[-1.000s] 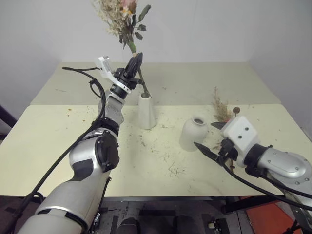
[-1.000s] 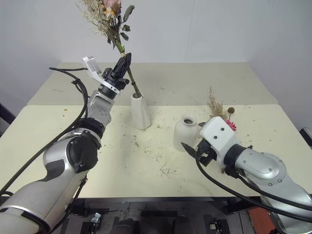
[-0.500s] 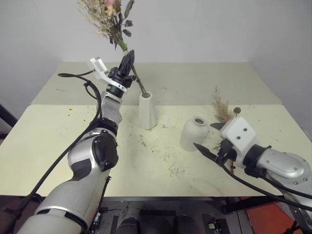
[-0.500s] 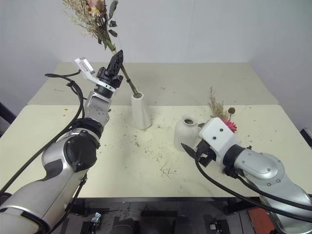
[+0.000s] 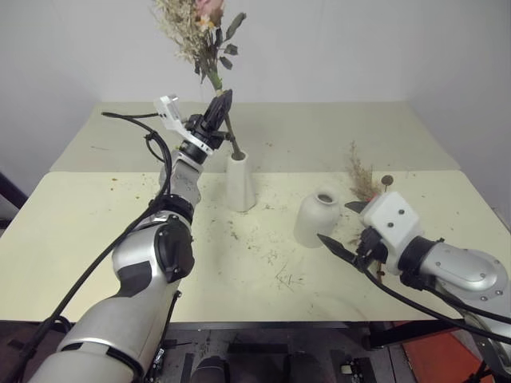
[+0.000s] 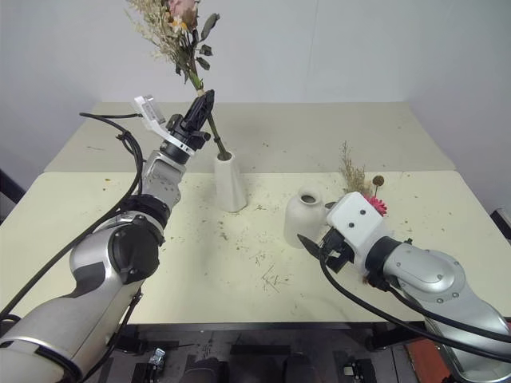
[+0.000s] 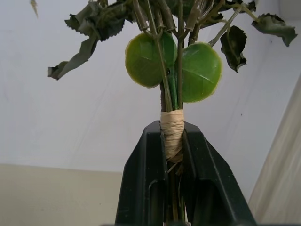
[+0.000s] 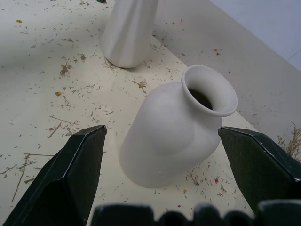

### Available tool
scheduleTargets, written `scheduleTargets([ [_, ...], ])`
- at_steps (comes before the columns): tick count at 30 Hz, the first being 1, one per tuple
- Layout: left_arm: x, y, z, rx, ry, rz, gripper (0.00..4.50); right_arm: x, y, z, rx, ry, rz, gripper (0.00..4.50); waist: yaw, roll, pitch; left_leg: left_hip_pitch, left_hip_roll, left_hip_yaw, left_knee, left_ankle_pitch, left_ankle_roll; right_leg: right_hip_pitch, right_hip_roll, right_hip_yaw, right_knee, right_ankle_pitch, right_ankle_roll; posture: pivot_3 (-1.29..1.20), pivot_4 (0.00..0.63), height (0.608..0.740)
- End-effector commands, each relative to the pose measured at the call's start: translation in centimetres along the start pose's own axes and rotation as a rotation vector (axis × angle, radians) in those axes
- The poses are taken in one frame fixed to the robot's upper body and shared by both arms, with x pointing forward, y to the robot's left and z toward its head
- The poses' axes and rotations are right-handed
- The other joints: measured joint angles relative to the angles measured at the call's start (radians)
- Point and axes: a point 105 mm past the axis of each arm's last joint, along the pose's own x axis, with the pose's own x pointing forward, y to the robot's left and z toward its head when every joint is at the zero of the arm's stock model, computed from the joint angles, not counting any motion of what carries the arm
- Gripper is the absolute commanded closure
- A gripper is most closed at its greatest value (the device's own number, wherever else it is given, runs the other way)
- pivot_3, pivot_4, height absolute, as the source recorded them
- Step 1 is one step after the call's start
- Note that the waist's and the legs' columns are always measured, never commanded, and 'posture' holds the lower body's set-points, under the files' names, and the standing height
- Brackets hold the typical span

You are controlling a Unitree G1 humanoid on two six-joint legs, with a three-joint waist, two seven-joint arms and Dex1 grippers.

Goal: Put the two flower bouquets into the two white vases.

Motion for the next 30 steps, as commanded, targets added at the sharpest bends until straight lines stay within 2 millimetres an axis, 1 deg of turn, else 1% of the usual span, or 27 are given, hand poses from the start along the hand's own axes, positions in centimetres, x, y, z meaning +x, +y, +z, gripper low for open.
scheduleTargets([
  [1,0.3,-0.5,1.0,0.088,-0.001,-0.050,4.35,-0.1,-0.5,0.9,-0.038,-0.035,-0.030,0.00,0.000,0.000,0.000,0.000,0.000,0.000,0.000,0.000,0.000,0.000,0.000,0.000,0.000,0.000,0.000,0.00,0.150,0.740],
  [7,0.1,-1.2,1.0,0.121,0.030,-0.137,4.35,0.0,-0.5,1.1,-0.028,-0.051,-0.028,0.00,-0.001,0.000,0.000,0.000,0.000,0.000,0.000,0.000,0.000,0.000,0.000,0.000,0.000,0.000,0.000,0.00,0.150,0.740],
  [20,-0.5,-1.5,0.1,0.119,0.082,-0.195,4.35,0.2,-0.6,1.2,-0.027,-0.061,-0.029,0.00,0.000,0.000,0.000,0.000,0.000,0.000,0.000,0.000,0.000,0.000,0.000,0.000,0.000,0.000,0.000,0.00,0.150,0.740],
  [22,-0.7,-1.7,0.0,0.122,0.099,-0.214,3.62,0.3,-0.6,1.2,-0.028,-0.061,-0.029,0.00,-0.001,0.000,0.000,0.000,0.000,0.000,0.000,0.000,0.000,0.000,0.000,0.000,0.000,0.000,0.000,0.00,0.150,0.740],
  [25,-0.7,-1.7,0.0,0.126,0.100,-0.224,2.75,0.3,-0.7,1.2,-0.028,-0.063,-0.031,0.00,0.000,0.000,0.000,0.000,0.000,0.000,0.000,0.000,0.000,0.000,0.000,0.000,0.000,0.000,0.000,0.00,0.150,0.740],
  [29,-0.9,-1.7,0.1,0.149,0.109,-0.237,1.39,0.4,-0.6,1.2,-0.024,-0.067,-0.030,0.00,-0.001,0.000,0.000,0.000,0.000,0.000,0.000,0.000,0.000,0.000,0.000,0.000,0.000,0.000,0.000,0.00,0.150,0.740],
  [30,-1.1,-1.6,0.1,0.158,0.118,-0.240,1.16,0.4,-0.6,1.1,-0.024,-0.065,-0.029,0.00,-0.001,0.000,0.000,0.000,0.000,0.000,0.000,0.000,0.000,0.000,0.000,0.000,0.000,0.000,0.000,0.00,0.150,0.740],
])
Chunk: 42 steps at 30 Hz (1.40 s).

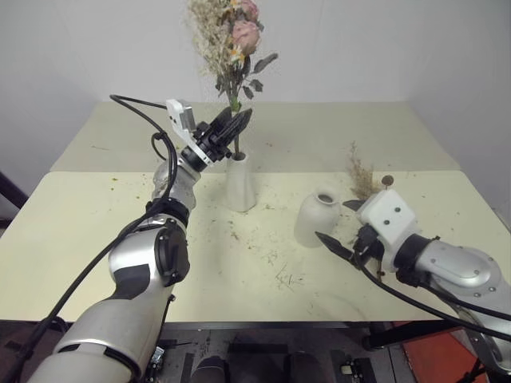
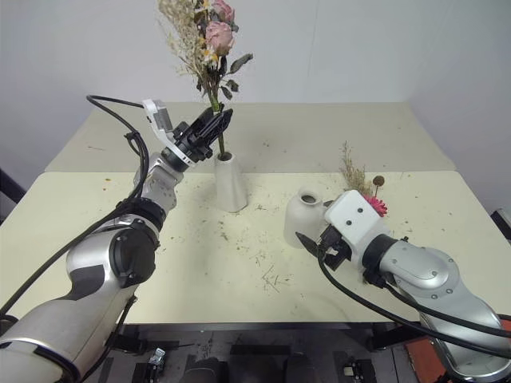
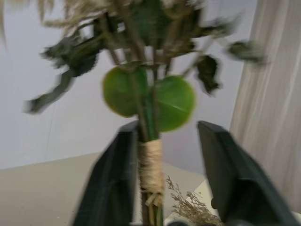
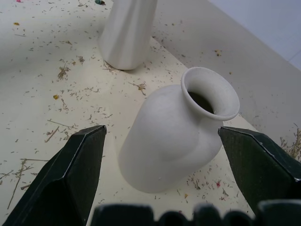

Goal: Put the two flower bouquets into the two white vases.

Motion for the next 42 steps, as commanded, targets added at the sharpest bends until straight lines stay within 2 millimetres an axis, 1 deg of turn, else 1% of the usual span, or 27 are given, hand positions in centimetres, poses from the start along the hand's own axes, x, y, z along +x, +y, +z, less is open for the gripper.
scheduleTargets([
  [1,-0.4,0.1,1.2,0.073,0.010,-0.036,0.82,-0.2,-0.4,1.0,-0.038,-0.047,-0.025,0.00,-0.001,0.000,0.000,0.000,0.000,0.000,0.000,0.000,0.000,0.000,0.000,0.000,0.000,0.000,0.000,0.00,0.150,0.740],
  [3,-0.9,0.0,0.9,0.094,0.039,-0.065,0.24,-0.2,-0.4,0.9,-0.040,-0.043,-0.023,0.00,-0.004,0.000,0.000,0.000,0.000,0.000,0.000,0.000,0.000,0.000,0.000,0.000,0.000,0.000,0.000,0.00,0.150,0.740],
  [4,-1.1,0.0,1.0,0.096,0.041,-0.072,0.05,-0.1,-0.4,0.9,-0.039,-0.045,-0.022,0.00,-0.003,0.000,0.000,0.000,0.000,0.000,0.000,0.000,0.000,0.000,0.000,0.000,0.000,0.000,0.000,0.00,0.150,0.740],
  [11,-2.3,0.3,0.4,0.130,0.126,-0.090,0.05,0.3,-0.6,0.8,-0.047,-0.046,-0.011,0.00,0.000,0.000,0.000,0.000,0.000,0.000,0.000,0.000,0.000,0.000,0.000,0.000,0.000,0.000,0.000,0.00,0.150,0.740],
  [16,-2.9,0.1,0.5,0.136,0.174,-0.138,0.05,0.5,-0.6,0.7,-0.050,-0.050,-0.005,0.00,0.000,0.000,0.000,0.000,0.000,0.000,0.000,0.000,0.000,0.000,0.000,0.000,0.000,0.000,0.000,0.00,0.150,0.740],
  [20,-3.6,0.0,-0.5,0.190,0.299,-0.182,0.05,0.6,-0.6,0.5,-0.049,-0.046,-0.007,0.00,-0.001,0.000,0.000,0.000,0.000,0.000,0.000,0.000,0.000,0.000,0.000,0.000,0.000,0.000,0.000,0.00,0.150,0.740],
  [24,-4.0,0.4,-0.7,0.224,0.378,-0.179,0.05,0.7,-0.6,0.4,-0.050,-0.040,-0.011,0.00,0.000,0.000,0.000,0.000,0.000,0.000,0.000,0.000,0.000,0.000,0.000,0.000,0.000,0.000,0.000,0.00,0.150,0.740],
  [26,-4.8,0.9,-1.2,0.281,0.467,-0.169,0.05,0.7,-0.6,0.3,-0.050,-0.037,-0.017,0.00,-0.001,0.000,0.000,0.000,0.000,0.000,0.000,0.000,0.000,0.000,0.000,0.000,0.001,0.000,0.000,0.00,0.150,0.740],
  [28,-5.5,1.4,-1.3,0.323,0.516,-0.149,0.05,0.7,-0.6,0.2,-0.051,-0.033,-0.020,0.00,-0.003,0.000,0.000,0.000,0.000,0.000,0.000,0.000,0.001,0.000,0.000,0.000,0.001,0.000,0.000,0.00,0.150,0.740],
  [30,-6.1,2.0,-0.2,0.329,0.489,-0.127,0.05,0.6,-0.7,0.1,-0.051,-0.030,-0.024,0.00,-0.003,0.000,0.000,0.000,0.000,0.000,0.000,0.000,0.001,0.000,0.000,0.000,0.001,0.000,0.000,0.00,0.150,0.740],
  [33,-7.0,2.8,2.8,0.295,0.367,-0.075,0.05,0.4,-0.9,0.1,-0.046,-0.026,-0.039,0.00,-0.003,0.000,0.000,0.000,0.000,0.000,0.000,0.000,0.001,0.000,0.000,0.000,0.001,0.000,0.000,0.00,0.150,0.740],
  [35,-7.4,3.1,3.8,0.294,0.343,-0.059,0.05,0.2,-1.0,0.1,-0.040,-0.025,-0.052,0.00,-0.003,0.000,0.000,0.000,0.000,0.000,0.000,0.000,0.001,-0.001,0.000,0.000,0.001,0.000,0.000,0.00,0.150,0.740],
  [37,-9.3,3.9,5.7,0.362,0.348,-0.025,0.05,-0.7,-2.2,0.4,-0.017,-0.028,-0.110,0.00,-0.003,0.000,0.000,0.000,0.000,0.000,0.000,-0.001,0.001,0.000,0.000,0.000,0.001,0.000,0.000,0.00,0.150,0.740],
  [39,-11.1,3.7,7.2,0.396,0.359,-0.057,0.05,-2.0,-3.4,0.3,0.011,0.005,-0.149,0.00,-0.005,0.001,0.000,0.000,0.000,0.000,0.000,-0.001,0.001,0.000,0.000,0.000,0.002,0.000,0.000,0.00,0.150,0.740],
  [42,-12.5,2.1,8.2,0.398,0.403,-0.200,0.05,-4.1,-5.1,-0.8,0.021,0.134,-0.156,0.00,-0.002,0.001,-0.001,0.000,0.001,0.000,0.000,-0.001,0.001,0.000,0.000,0.000,0.002,0.000,0.000,0.00,0.150,0.740],
])
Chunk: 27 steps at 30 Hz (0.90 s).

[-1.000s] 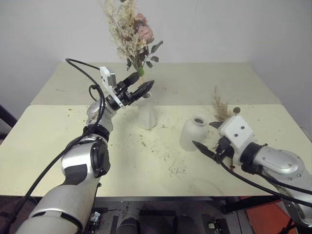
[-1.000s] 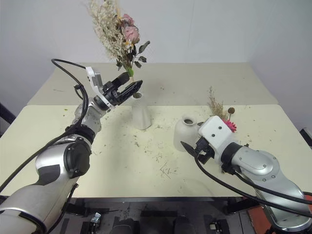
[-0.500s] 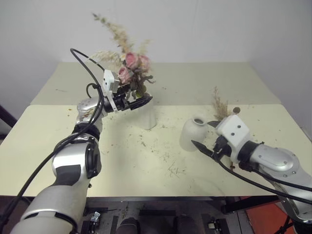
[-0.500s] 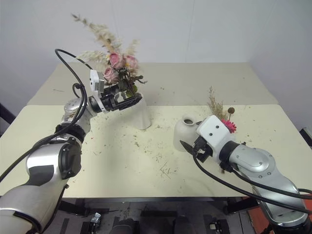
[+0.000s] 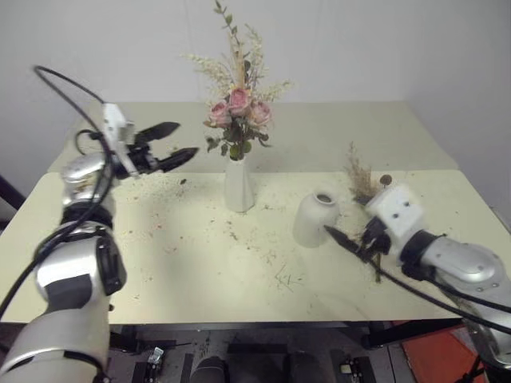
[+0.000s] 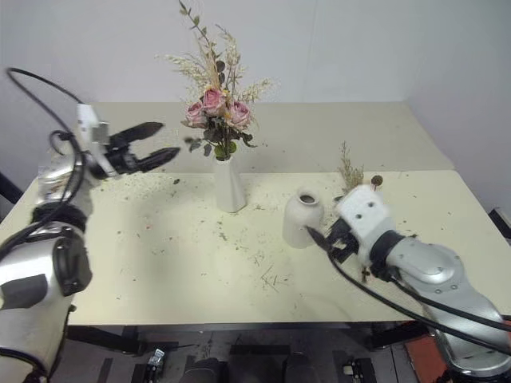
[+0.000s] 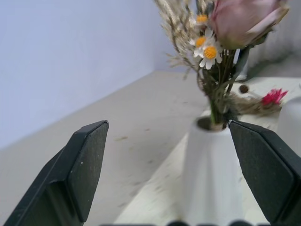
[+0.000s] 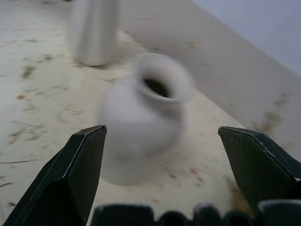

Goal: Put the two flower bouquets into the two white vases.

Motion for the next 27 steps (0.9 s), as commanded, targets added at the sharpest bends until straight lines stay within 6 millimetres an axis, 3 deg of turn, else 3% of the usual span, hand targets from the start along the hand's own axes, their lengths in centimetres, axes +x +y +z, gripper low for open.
scheduleTargets([
  [1,-1.2,-1.4,2.1,0.083,0.002,-0.157,0.05,-2.6,-2.4,-0.2,-0.008,0.098,-0.029,0.00,0.005,0.000,0.000,0.000,0.000,0.000,0.000,0.000,0.000,0.000,0.000,0.000,0.000,0.000,0.000,0.00,0.150,0.740],
  [6,-0.6,-4.7,2.0,0.159,0.084,-0.321,0.05,-3.1,-5.6,-4.1,0.172,0.349,-0.063,0.00,0.012,0.000,0.000,0.002,0.001,0.000,0.001,0.000,0.000,0.003,-0.001,-0.001,-0.002,0.000,0.000,0.00,0.150,0.740],
  [10,0.2,-7.2,1.4,0.187,0.120,-0.416,0.05,-1.5,-7.8,-6.8,0.354,0.448,-0.133,0.00,0.004,0.000,-0.001,0.004,0.001,0.002,0.002,0.000,0.000,0.003,0.000,0.001,-0.002,0.001,-0.001,0.00,0.150,0.740],
  [15,1.0,-9.0,0.4,0.223,0.174,-0.469,0.05,1.4,-8.3,-9.6,0.482,0.530,-0.146,0.00,-0.018,0.002,-0.002,0.004,0.002,0.002,0.001,0.000,0.000,0.001,0.002,0.004,-0.002,0.001,-0.002,0.00,0.150,0.740],
  [27,2.0,-11.2,-0.7,0.187,0.140,-0.484,0.05,4.9,-7.9,-9.7,0.534,0.522,-0.076,0.00,-0.020,0.003,-0.002,0.000,0.002,0.003,0.001,-0.001,0.003,-0.001,0.001,0.004,-0.002,0.001,-0.001,0.00,0.150,0.740],
])
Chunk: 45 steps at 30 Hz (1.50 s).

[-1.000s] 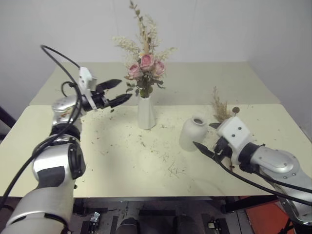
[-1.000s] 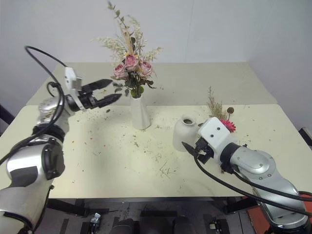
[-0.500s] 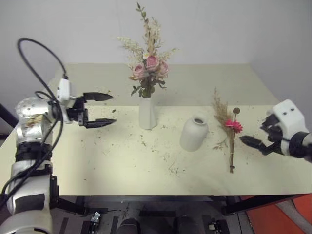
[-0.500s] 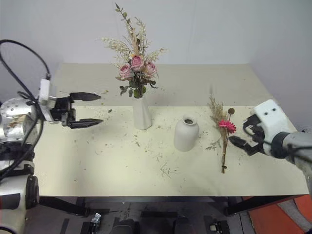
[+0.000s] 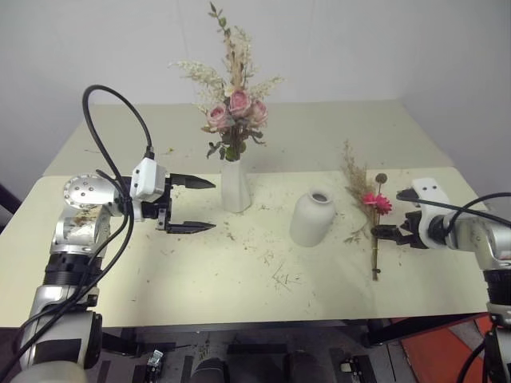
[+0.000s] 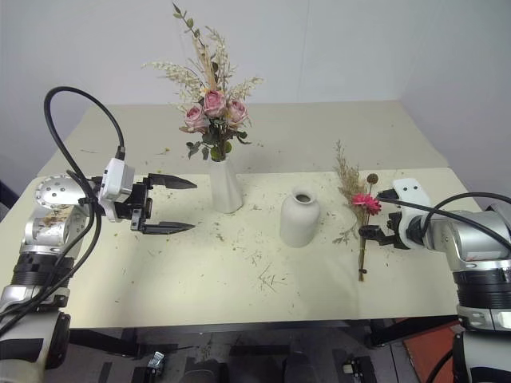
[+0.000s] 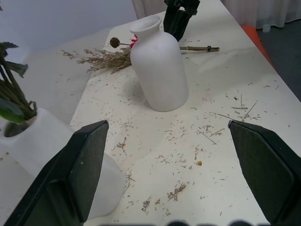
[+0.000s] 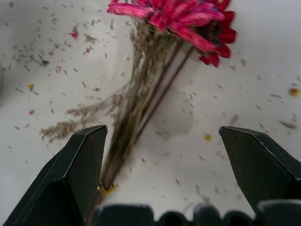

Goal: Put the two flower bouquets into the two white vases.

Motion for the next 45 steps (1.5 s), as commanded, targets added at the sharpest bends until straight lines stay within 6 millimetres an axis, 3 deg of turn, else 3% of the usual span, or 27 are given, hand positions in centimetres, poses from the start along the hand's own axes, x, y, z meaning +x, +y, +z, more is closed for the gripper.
scheduleTargets([
  [1,0.4,0.0,1.1,0.025,-0.037,0.004,0.05,-0.1,0.0,1.9,-0.018,-0.053,0.003,0.00,0.000,0.000,0.000,0.000,0.000,0.000,0.000,0.000,0.000,0.000,0.000,0.000,0.000,0.000,0.000,0.00,0.150,0.740],
  [3,0.5,-0.1,0.9,0.025,-0.031,0.008,0.05,0.4,0.1,1.9,-0.031,-0.036,0.009,0.00,0.000,0.000,0.000,0.000,0.000,0.000,0.000,0.000,0.000,0.000,0.000,0.000,-0.001,0.000,0.000,0.00,0.150,0.740],
  [6,0.6,-0.1,0.8,0.024,-0.024,0.014,0.00,1.1,0.1,1.8,-0.027,-0.016,0.008,0.61,-0.001,0.000,0.000,0.001,0.000,0.000,0.000,0.000,0.000,0.000,0.000,0.000,-0.001,0.000,0.000,0.00,0.150,0.740],
  [17,1.1,-0.2,1.1,0.032,-0.027,0.027,0.00,2.2,-0.2,2.2,-0.029,0.005,-0.010,4.46,-0.001,0.000,0.000,0.000,0.000,0.000,0.000,0.000,0.000,0.000,0.000,0.000,0.000,0.000,0.000,0.00,0.150,0.740],
  [23,1.1,0.0,1.2,0.042,-0.025,0.035,0.00,0.0,-3.1,5.9,-0.053,-0.233,-0.263,4.46,-0.001,0.000,0.000,0.000,0.000,0.000,0.000,0.000,0.000,0.000,0.000,0.000,0.000,0.000,0.000,0.00,0.150,0.740],
  [25,1.1,0.2,1.3,0.043,-0.026,0.038,0.00,-1.9,-3.2,8.3,-0.064,-0.413,-0.321,4.46,0.000,0.001,0.000,0.000,0.000,0.001,-0.001,0.000,0.000,-0.001,0.000,0.000,0.000,0.000,0.000,0.00,0.150,0.740],
  [27,1.1,0.4,1.4,0.048,-0.028,0.041,0.00,-5.8,-1.9,11.7,-0.055,-0.761,-0.384,4.46,-0.002,0.001,0.000,0.000,0.000,0.000,-0.001,0.000,0.000,-0.001,0.000,0.000,0.001,0.000,0.000,0.00,0.150,0.740],
  [29,1.0,0.5,1.6,0.050,-0.030,0.042,0.00,-9.1,-0.1,12.9,-0.062,-1.024,-0.365,4.46,-0.002,0.001,0.000,-0.001,0.001,0.000,-0.001,0.000,0.000,-0.002,0.001,0.000,0.002,0.000,0.000,0.00,0.150,0.740],
  [33,1.0,0.7,1.6,0.048,-0.028,0.033,0.00,-13.3,5.1,12.9,0.011,-1.325,-0.035,4.46,0.001,0.001,0.000,-0.001,0.000,0.000,-0.001,0.000,0.000,-0.001,0.000,0.000,0.002,0.000,0.001,0.00,0.150,0.740],
  [37,1.0,1.0,1.8,0.052,-0.026,0.031,0.00,-15.4,8.9,12.5,0.012,-1.459,0.149,4.46,0.001,0.002,-0.001,0.000,0.000,0.000,0.000,0.000,0.000,0.000,0.000,0.000,0.002,0.001,0.001,0.00,0.150,0.740],
  [40,0.9,1.2,1.9,0.054,-0.027,0.030,0.00,-16.0,10.1,12.4,0.075,-1.499,0.224,4.46,0.001,0.002,-0.001,0.001,0.000,0.000,-0.001,0.000,0.000,0.000,0.000,0.000,0.002,0.001,0.001,0.00,0.150,0.740],
  [45,0.7,1.2,1.8,0.055,-0.019,0.029,0.00,-14.6,11.4,12.1,0.076,-1.462,0.248,4.46,-0.001,0.002,-0.001,0.001,0.000,0.000,-0.001,0.000,0.000,0.000,0.000,0.000,0.002,0.001,0.001,0.00,0.150,0.740],
])
